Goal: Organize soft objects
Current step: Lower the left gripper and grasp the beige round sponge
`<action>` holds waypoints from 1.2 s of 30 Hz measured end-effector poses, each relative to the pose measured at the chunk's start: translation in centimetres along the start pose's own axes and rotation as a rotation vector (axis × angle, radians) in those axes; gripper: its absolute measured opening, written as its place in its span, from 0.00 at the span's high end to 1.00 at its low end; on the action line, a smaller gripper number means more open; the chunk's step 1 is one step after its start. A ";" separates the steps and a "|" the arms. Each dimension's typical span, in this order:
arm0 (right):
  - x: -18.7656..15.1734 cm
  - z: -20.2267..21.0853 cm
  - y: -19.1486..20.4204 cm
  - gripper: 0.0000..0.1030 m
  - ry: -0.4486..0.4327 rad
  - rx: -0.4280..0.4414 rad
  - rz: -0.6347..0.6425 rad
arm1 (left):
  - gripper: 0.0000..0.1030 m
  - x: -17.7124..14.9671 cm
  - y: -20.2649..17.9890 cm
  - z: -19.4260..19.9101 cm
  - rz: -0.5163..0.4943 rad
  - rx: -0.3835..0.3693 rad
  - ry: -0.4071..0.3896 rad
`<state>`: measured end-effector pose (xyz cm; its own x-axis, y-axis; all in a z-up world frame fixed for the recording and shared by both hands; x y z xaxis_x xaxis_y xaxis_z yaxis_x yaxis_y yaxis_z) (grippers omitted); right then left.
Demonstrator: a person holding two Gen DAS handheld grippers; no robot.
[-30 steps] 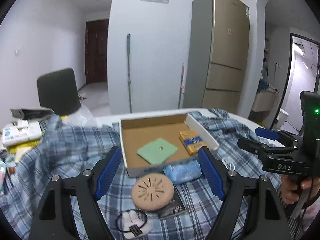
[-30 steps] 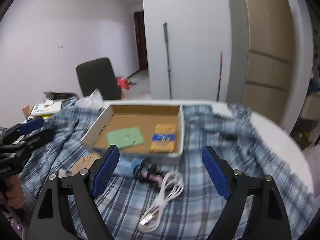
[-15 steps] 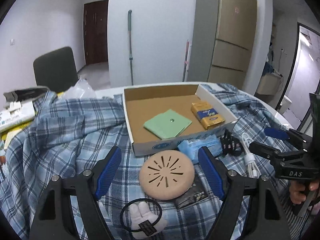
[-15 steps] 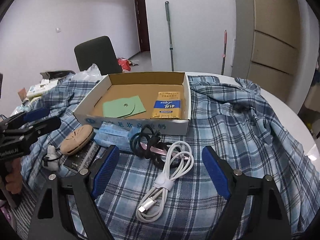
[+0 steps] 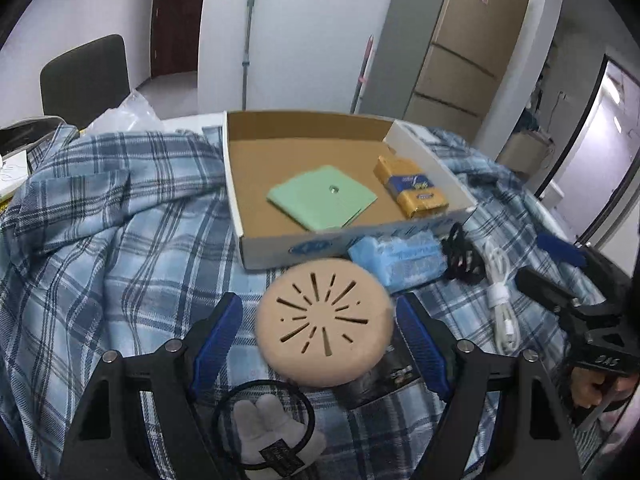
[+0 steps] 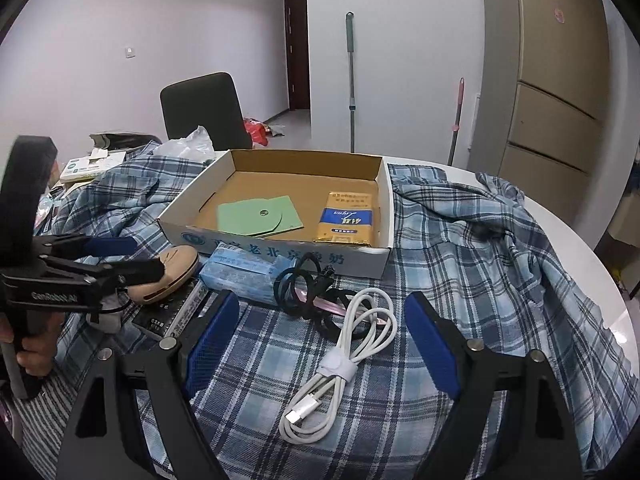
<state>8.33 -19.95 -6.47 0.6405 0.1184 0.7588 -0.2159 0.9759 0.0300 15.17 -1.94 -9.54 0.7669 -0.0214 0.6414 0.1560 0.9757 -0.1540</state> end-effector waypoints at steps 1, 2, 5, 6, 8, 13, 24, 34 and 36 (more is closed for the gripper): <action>0.0 -0.1 0.0 0.19 0.002 -0.003 0.001 | 0.21 -0.1 0.0 -0.2 -0.001 -0.004 0.007; 0.0 -0.1 0.0 0.19 0.003 -0.005 0.002 | 0.21 -0.1 -0.1 -0.3 -0.002 -0.010 0.013; -0.1 -0.1 0.0 0.19 0.002 -0.002 0.003 | 0.21 -0.2 -0.2 -1.1 -0.003 -0.016 0.045; -0.1 -0.1 0.0 0.19 0.001 -0.001 0.002 | 0.20 -0.3 -0.2 -1.4 -0.002 -0.023 0.057; -0.1 0.0 0.0 0.19 -0.002 0.000 0.001 | 0.19 -0.5 -0.2 -1.6 0.000 -0.031 0.071; -0.1 0.0 0.0 0.19 0.000 0.003 0.001 | 0.19 -0.5 -0.3 -1.8 -0.004 -0.036 0.079; -0.1 0.0 0.0 0.19 0.003 0.003 -0.001 | 0.18 -0.6 -0.6 -2.1 -0.019 -0.052 0.100; -0.1 -0.1 0.1 0.19 0.006 0.005 -0.002 | 0.24 -0.6 -0.7 -1.8 -0.024 -0.039 0.078; -0.2 -0.1 0.1 0.19 0.005 0.005 -0.003 | 0.27 -0.5 -0.7 -1.2 -0.028 -0.035 0.047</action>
<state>8.30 -19.80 -6.67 0.6450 0.1166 0.7553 -0.2178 0.9753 0.0354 15.46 -2.89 -10.66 0.7902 -0.0596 0.6099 0.1985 0.9665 -0.1629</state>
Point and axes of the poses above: each gripper's, at about its wrist camera, not at the fingertips, and z roughly against the way its jaws point, y to its left, x to its top, the point moved 4 cm from there along -z, roughly the way its jaws point, and after that the axes turned 3 degrees about x, right-handed, at the moved point
